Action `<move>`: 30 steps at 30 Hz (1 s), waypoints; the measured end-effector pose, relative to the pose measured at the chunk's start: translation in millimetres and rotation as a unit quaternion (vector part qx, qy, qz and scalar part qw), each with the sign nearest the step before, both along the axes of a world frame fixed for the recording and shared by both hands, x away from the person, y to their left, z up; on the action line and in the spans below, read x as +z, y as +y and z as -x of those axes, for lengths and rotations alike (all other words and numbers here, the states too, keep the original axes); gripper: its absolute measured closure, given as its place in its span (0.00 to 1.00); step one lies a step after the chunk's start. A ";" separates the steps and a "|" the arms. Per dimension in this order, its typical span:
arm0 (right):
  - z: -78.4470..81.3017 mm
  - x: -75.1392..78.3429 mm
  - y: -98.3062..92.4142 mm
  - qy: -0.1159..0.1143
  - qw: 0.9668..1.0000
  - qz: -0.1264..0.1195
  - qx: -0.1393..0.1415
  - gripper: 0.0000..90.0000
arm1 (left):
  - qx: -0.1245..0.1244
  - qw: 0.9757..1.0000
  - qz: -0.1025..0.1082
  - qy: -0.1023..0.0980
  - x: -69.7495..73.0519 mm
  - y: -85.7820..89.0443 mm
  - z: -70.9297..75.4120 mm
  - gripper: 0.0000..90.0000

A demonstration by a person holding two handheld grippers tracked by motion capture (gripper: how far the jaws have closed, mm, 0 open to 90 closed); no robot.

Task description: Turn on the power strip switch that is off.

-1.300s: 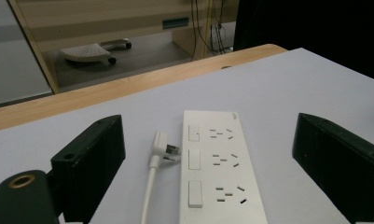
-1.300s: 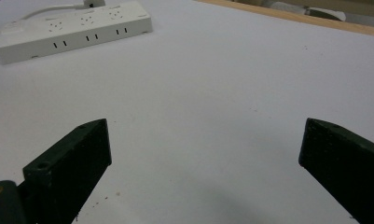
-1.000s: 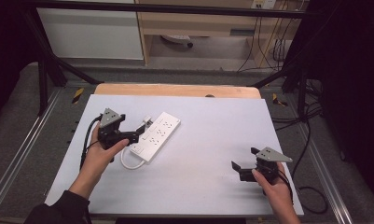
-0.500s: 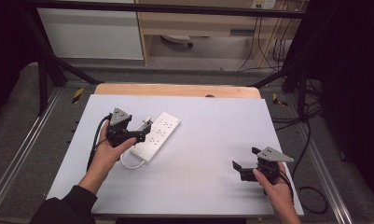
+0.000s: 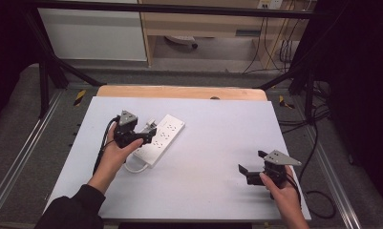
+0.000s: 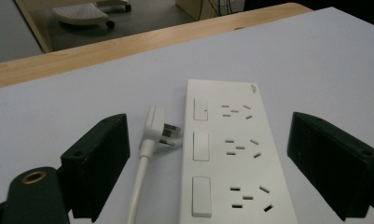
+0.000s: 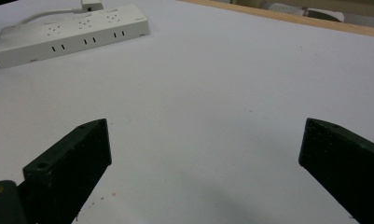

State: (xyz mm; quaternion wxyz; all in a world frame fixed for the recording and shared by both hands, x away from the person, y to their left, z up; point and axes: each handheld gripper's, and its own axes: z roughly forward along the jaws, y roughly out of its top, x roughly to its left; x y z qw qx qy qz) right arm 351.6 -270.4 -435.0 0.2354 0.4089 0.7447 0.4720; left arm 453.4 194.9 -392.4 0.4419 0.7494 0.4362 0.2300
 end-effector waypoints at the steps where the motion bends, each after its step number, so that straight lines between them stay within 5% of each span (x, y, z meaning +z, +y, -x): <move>1: -0.3 -0.1 -0.6 -0.001 1.000 -0.001 -0.001 0.03 | -0.003 1.000 -0.003 0.000 -1.0 -0.1 -0.7 0.15; 19: -0.8 -0.3 -1.2 0.000 1.000 -0.001 0.000 0.03 | -0.010 0.999 -0.027 0.038 -16.9 -3.6 -10.2 0.29; 30: -0.7 -0.5 -0.6 0.002 1.000 -0.001 0.002 0.03 | -0.016 0.998 -0.041 0.046 -22.2 -7.1 -12.5 0.49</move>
